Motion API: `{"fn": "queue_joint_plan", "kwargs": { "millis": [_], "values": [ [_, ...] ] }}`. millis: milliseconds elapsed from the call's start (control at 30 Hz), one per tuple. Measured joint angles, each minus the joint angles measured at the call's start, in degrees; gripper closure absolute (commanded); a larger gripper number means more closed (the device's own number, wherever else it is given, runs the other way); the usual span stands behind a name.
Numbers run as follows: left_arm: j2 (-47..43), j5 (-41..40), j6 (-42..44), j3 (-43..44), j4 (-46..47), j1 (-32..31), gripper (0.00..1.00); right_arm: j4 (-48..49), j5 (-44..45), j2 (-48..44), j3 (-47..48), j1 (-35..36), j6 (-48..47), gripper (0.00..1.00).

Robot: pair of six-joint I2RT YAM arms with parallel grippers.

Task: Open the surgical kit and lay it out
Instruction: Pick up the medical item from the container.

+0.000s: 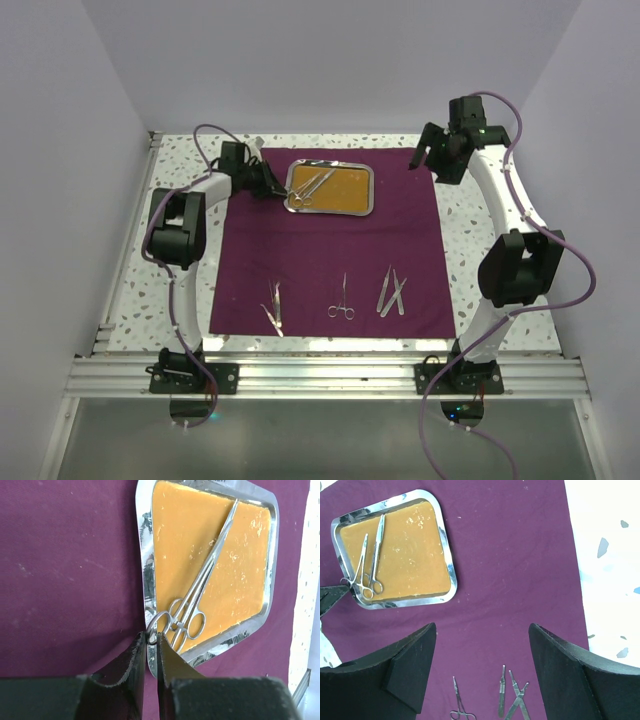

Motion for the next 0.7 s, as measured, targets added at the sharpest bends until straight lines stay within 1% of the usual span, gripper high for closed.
{"fn": "queue_joint_plan", "kwargs": {
  "millis": [200, 433, 700],
  "values": [
    [0.0, -1.7, 0.2, 1.9, -1.1, 0.5, 1.0, 0.0, 0.0, 0.0, 0.0, 0.0, 0.0, 0.21],
    [-0.6, -2.7, 0.5, 2.1, -1.6, 1.9, 1.0, 0.0, -0.3, 0.0, 0.0, 0.0, 0.0, 0.21],
    [-5.3, -2.9, -0.1, 2.0, -1.7, 2.1, 1.0, 0.0, -1.7, 0.0, 0.0, 0.0, 0.1, 0.22]
  ]
}}
